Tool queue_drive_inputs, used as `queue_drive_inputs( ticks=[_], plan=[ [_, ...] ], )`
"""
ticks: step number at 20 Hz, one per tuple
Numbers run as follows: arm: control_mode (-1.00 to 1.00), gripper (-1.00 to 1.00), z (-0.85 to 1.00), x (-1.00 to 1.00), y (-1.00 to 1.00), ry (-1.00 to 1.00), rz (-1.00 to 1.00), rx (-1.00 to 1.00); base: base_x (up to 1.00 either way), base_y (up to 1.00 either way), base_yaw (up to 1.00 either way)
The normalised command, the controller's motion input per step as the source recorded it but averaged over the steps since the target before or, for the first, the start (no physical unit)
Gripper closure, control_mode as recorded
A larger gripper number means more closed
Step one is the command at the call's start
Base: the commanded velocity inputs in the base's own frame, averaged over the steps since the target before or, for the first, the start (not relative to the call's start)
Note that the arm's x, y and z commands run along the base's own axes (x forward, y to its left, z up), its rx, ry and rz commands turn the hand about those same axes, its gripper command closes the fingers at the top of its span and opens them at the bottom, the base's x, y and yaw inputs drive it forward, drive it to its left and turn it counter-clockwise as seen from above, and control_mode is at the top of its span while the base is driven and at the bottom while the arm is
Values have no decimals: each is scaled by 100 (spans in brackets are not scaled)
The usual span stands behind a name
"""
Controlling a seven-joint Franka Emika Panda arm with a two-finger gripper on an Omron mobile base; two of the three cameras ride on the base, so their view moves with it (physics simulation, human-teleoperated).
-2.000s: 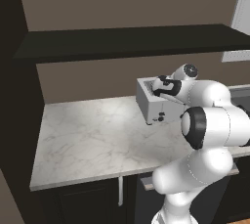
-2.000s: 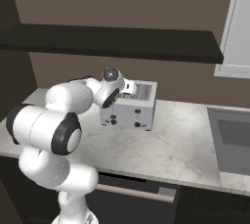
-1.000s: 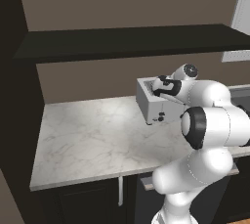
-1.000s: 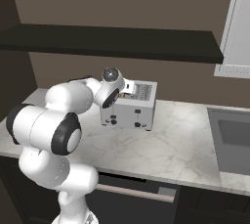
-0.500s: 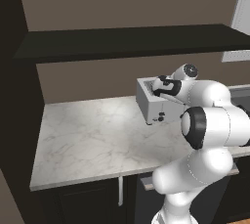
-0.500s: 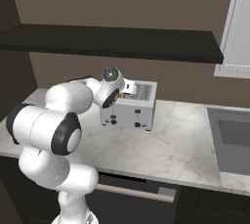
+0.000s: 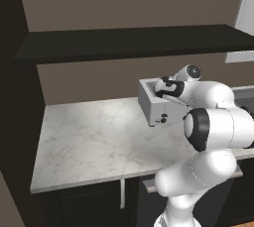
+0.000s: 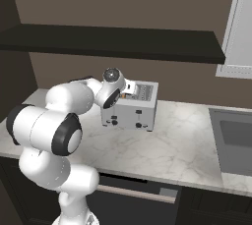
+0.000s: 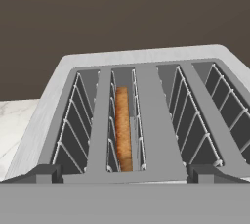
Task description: Start the toaster. Once the lever pops up, take the bread to the plate on the dining counter.
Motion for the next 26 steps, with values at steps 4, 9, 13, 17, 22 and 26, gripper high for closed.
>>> queue_drive_inputs(
  ticks=[4,9,13,17,22,26],
  plan=[
    [-100,-100,0,0,0,0,0,0,0,0,0],
    [-100,-100,0,0,0,0,0,0,0,0,0],
    [-100,-100,0,0,0,0,0,0,0,0,0],
    [-100,-100,0,0,0,0,0,0,0,0,0],
    [-100,-100,0,0,0,0,0,0,0,0,0],
    [-100,-100,0,0,0,0,0,0,0,0,0]
  ],
)
